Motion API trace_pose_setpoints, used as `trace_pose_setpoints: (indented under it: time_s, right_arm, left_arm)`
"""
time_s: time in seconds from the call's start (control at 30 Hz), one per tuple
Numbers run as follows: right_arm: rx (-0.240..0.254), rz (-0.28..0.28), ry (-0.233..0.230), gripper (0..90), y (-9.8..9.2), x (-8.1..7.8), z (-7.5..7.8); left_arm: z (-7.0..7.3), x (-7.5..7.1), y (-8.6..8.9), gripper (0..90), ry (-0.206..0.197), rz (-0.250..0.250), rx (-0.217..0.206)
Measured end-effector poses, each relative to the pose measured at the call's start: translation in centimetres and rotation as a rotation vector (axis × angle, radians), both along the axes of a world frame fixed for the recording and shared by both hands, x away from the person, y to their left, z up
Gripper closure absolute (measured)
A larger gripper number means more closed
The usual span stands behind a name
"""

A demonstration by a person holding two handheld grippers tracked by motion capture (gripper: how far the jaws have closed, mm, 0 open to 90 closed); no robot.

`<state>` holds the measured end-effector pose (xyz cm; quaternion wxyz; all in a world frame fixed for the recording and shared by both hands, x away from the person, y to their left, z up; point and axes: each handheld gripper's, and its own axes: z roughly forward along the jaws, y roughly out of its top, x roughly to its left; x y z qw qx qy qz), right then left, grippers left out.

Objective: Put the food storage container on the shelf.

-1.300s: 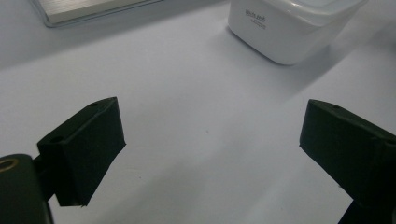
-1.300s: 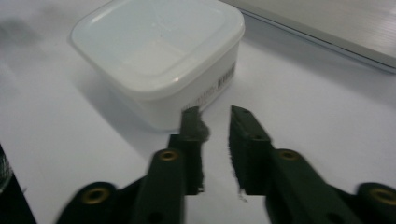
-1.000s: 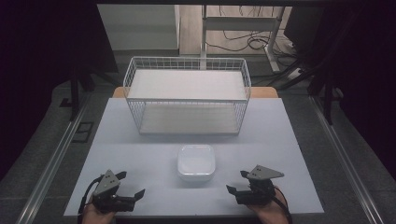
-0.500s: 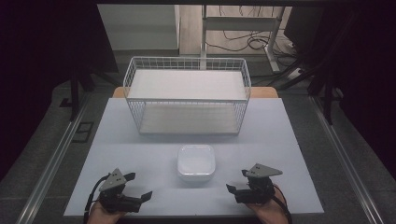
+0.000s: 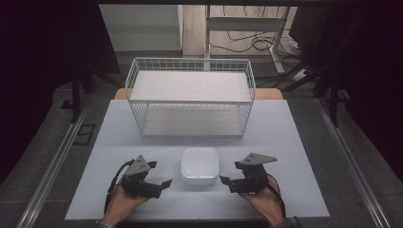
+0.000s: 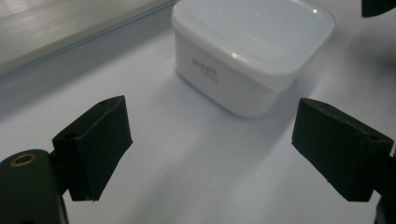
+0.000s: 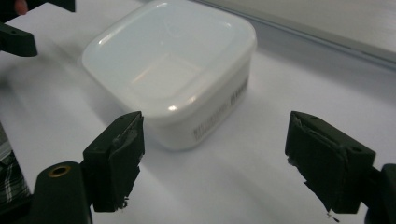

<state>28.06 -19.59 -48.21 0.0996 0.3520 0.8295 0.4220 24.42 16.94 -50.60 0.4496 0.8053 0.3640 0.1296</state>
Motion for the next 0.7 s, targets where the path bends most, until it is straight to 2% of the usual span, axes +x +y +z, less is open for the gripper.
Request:
trace_pose_setpoints:
  time_s: [0.07, 0.1, 0.13, 0.17, 0.2, 0.23, 0.3, 0.33, 0.43, 0.47, 0.5, 0.57, 0.6, 0.63, 0.7]
  right_arm:
    - [-0.006, 0.011, 0.000, 20.0, 0.7, 0.6, 0.1]
    - [-0.010, 0.012, -0.005, 20.1, 1.0, 0.8, 0.1]
    - [-0.015, 0.014, -0.016, 20.1, 1.4, 1.3, 0.2]
    - [-0.015, 0.014, -0.016, 20.1, 1.4, 1.3, 0.2]
    - [-0.010, 0.012, -0.018, 20.1, 2.0, 2.0, 0.3]
    - [-0.004, 0.011, -0.019, 20.1, 2.2, 2.3, 0.4]
    - [0.000, 0.014, -0.024, 20.0, 2.5, 2.7, 0.4]
    - [0.002, 0.017, -0.025, 18.3, 3.0, 3.2, 0.4]
    - [0.006, 0.016, -0.025, 16.5, 3.5, 3.8, 0.3]
    - [0.004, 0.019, -0.019, 14.4, 3.9, 4.2, 0.1]
    - [0.002, 0.023, -0.017, 13.8, 4.0, 4.4, 0.0]
    - [-0.005, 0.032, -0.007, 12.5, 4.2, 4.6, -0.2]
    - [-0.021, 0.039, 0.019, 9.7, 4.6, 4.9, -0.7]
    - [-0.021, 0.039, 0.019, 9.7, 4.6, 4.9, -0.7]
    - [0.027, 0.057, 0.084, 10.1, 4.5, 5.2, -1.2]
  left_arm:
    - [0.4, 1.5, -0.8, 12.5, 0.004, -0.025, -0.025]
    - [0.4, 1.5, -0.8, 12.4, 0.004, -0.025, -0.025]
    - [0.5, 2.5, -1.5, 12.2, 0.008, -0.032, -0.025]
    - [0.5, 2.5, -1.5, 11.9, 0.008, -0.032, -0.025]
    - [0.3, 3.8, -2.4, 10.8, 0.022, -0.039, -0.022]
    - [0.3, 3.8, -2.4, 10.5, 0.022, -0.039, -0.022]
    - [0.2, 4.8, -3.1, 10.5, 0.009, -0.041, -0.005]
    - [0.1, 5.4, -3.5, 9.3, 0.012, -0.047, -0.024]
    - [0.0, 6.1, -4.1, 7.8, 0.019, -0.051, -0.030]
    - [-0.2, 6.6, -4.5, 7.2, 0.029, -0.064, -0.028]
    - [-0.4, 6.8, -4.6, 6.1, 0.039, -0.064, -0.052]
    - [-0.6, 7.0, -4.6, 6.0, 0.049, -0.065, -0.063]
    - [-0.9, 7.1, -4.6, 6.0, 0.087, -0.083, -0.096]
    - [-0.9, 7.1, -4.6, 6.0, 0.087, -0.083, -0.096]
    - [-1.1, 7.1, -4.8, 6.1, 0.127, -0.137, -0.118]
